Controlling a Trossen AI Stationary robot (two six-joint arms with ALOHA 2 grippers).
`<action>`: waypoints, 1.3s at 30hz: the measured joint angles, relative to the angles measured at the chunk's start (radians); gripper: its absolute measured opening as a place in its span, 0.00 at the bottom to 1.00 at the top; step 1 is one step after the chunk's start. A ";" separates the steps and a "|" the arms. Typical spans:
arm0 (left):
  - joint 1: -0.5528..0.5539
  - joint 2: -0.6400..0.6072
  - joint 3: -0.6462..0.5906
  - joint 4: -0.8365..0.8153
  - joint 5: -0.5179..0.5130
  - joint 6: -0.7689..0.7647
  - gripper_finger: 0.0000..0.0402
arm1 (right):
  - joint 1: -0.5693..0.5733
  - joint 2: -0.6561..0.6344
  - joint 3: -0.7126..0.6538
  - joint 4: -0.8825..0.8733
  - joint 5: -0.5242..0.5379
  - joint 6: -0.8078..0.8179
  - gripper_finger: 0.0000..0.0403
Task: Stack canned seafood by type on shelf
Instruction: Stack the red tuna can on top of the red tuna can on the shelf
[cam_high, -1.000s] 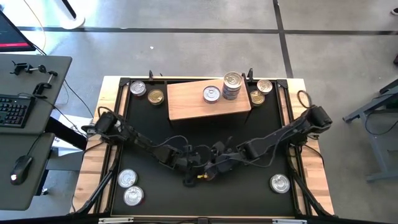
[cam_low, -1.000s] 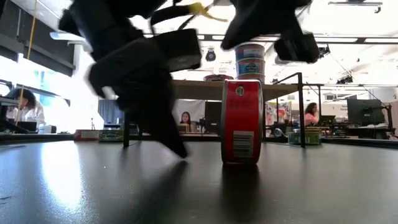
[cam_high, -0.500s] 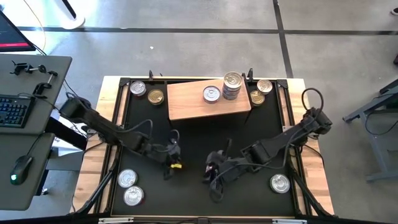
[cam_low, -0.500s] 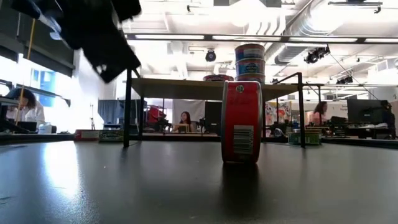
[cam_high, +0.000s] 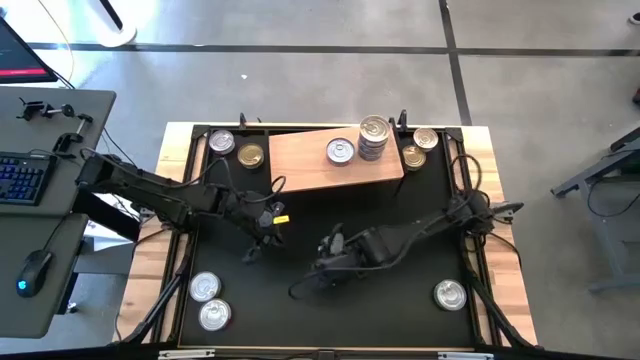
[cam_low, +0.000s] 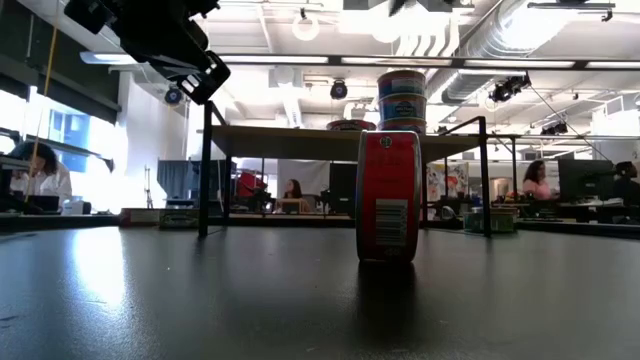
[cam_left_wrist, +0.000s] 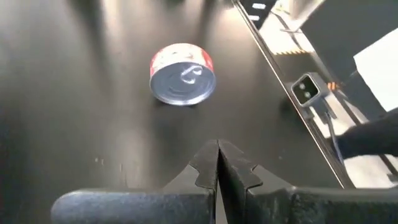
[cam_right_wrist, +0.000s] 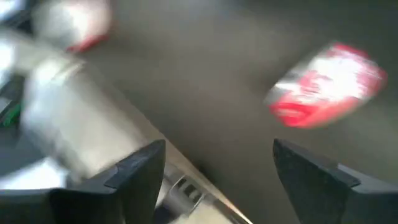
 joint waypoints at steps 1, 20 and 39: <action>0.011 -0.001 0.000 0.004 0.014 0.007 0.00 | -0.002 0.014 0.007 -0.039 0.021 0.076 0.72; 0.042 0.000 0.000 0.009 0.057 0.000 0.00 | -0.012 0.174 0.011 -0.149 0.081 0.438 0.72; -0.023 -0.352 0.001 -0.142 -0.016 0.054 0.00 | -0.030 0.160 0.038 -0.168 0.219 0.298 0.30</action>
